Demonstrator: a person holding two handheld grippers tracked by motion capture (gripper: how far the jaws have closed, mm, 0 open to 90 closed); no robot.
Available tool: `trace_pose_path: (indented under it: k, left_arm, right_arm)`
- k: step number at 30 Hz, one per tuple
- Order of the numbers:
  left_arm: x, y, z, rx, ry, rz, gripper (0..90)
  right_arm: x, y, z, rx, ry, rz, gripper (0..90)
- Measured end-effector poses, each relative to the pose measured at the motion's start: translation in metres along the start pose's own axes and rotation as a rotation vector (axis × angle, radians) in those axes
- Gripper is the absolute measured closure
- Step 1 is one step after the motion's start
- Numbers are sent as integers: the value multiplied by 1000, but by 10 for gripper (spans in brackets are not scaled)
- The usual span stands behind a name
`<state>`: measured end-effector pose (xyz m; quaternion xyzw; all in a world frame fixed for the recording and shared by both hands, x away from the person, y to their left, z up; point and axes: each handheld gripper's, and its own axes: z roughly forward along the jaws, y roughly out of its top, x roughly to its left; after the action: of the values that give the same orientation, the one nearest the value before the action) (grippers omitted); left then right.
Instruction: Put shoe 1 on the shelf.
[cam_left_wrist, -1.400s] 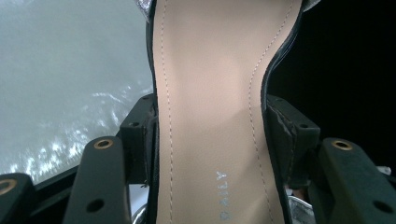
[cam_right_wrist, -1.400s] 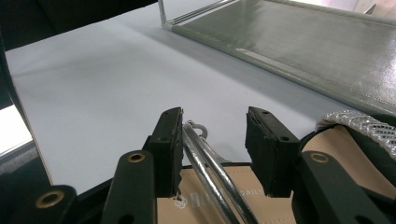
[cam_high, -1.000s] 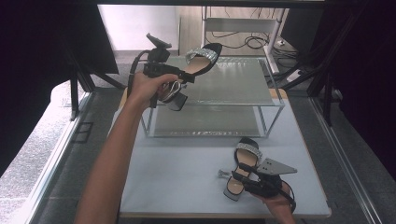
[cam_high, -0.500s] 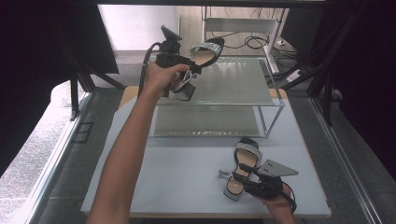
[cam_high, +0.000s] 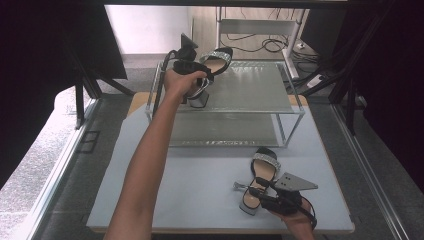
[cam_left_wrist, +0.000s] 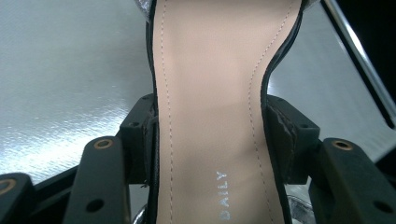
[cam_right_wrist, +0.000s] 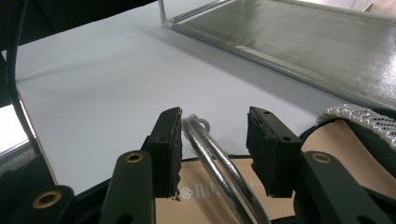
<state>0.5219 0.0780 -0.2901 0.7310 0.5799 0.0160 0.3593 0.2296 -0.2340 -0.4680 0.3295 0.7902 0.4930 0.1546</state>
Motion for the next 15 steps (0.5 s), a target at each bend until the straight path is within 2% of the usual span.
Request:
trace_pose_path:
  k: [4, 6, 10, 15]
  left_arm:
    - [8, 1, 9, 9, 43, -35, 423]
    - [12, 2, 13, 16, 47, -60, 420]
    - [12, 4, 17, 28, 55, -63, 418]
    - [10, 5, 24, 51, 97, -75, 407]
  right_arm:
    - [1, 0, 0, 4, 6, 1, 554]
    - [2, 0, 0, 1, 16, 6, 554]
    - [3, 3, -2, -22, 56, 32, 551]
    - [4, 3, -1, -21, 50, 27, 547]
